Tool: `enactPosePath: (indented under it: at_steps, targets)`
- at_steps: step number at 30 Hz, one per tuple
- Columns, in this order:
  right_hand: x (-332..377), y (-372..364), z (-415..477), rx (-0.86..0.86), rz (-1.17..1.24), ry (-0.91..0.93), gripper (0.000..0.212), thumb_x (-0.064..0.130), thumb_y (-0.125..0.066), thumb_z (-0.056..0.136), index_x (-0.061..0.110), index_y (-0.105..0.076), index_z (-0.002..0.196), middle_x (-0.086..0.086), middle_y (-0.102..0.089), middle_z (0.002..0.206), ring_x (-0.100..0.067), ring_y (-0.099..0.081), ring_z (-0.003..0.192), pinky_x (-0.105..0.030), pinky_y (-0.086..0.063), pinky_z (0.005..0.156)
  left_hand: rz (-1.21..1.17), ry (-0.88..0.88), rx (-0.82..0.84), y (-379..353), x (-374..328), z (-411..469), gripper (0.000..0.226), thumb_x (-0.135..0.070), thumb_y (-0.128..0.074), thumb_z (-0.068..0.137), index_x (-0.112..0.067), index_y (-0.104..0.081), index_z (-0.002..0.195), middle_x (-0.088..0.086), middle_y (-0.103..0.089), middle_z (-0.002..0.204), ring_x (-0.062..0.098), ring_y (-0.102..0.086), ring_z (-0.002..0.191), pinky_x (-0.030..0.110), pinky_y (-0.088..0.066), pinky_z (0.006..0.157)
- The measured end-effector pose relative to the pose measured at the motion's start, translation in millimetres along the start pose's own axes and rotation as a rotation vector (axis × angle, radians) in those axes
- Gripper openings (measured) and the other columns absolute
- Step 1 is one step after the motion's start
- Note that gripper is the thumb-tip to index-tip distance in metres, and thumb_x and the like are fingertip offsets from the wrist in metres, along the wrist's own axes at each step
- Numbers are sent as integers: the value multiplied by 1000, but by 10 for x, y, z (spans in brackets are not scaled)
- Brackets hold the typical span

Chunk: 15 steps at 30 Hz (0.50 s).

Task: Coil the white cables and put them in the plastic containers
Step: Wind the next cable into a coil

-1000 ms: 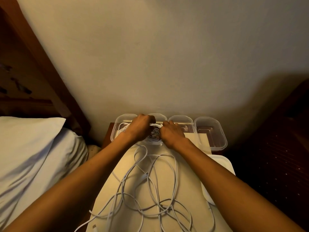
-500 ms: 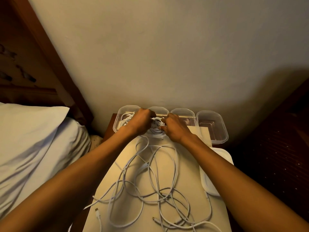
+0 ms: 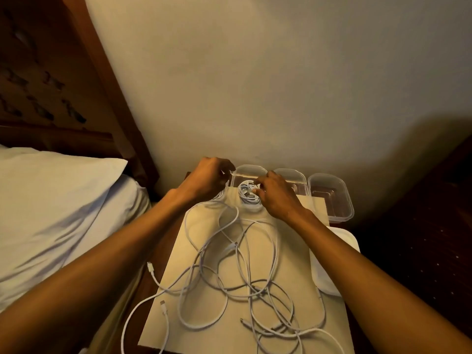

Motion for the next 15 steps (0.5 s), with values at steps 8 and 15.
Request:
enactPosePath:
  at_steps: [8, 15]
  targets:
    - [412, -146, -223, 271, -192, 307, 32, 21, -71, 87, 27, -66, 118, 1, -49, 118, -16, -46, 107, -28, -43, 86, 44, 136, 307, 45, 98, -666, 22, -34, -70, 88, -19, -73, 104, -3, -73, 96, 8, -65, 80, 27, -54, 71]
    - [718, 104, -220, 163, -131, 344, 14, 29, -55, 97, 21, -59, 107, -2, -52, 115, -19, -45, 105, -36, -41, 87, -176, 205, 371, 54, 87, -811, 25, -38, -62, 94, -15, -72, 91, -10, -66, 79, 4, -57, 70, 22, -40, 62]
Point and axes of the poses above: each hand's wrist, its own z-axis towards the middle knuckle, its own y-axis out of the back of the hand, x = y × z, the point moved 1 cm from there along z, towards the middle knuckle
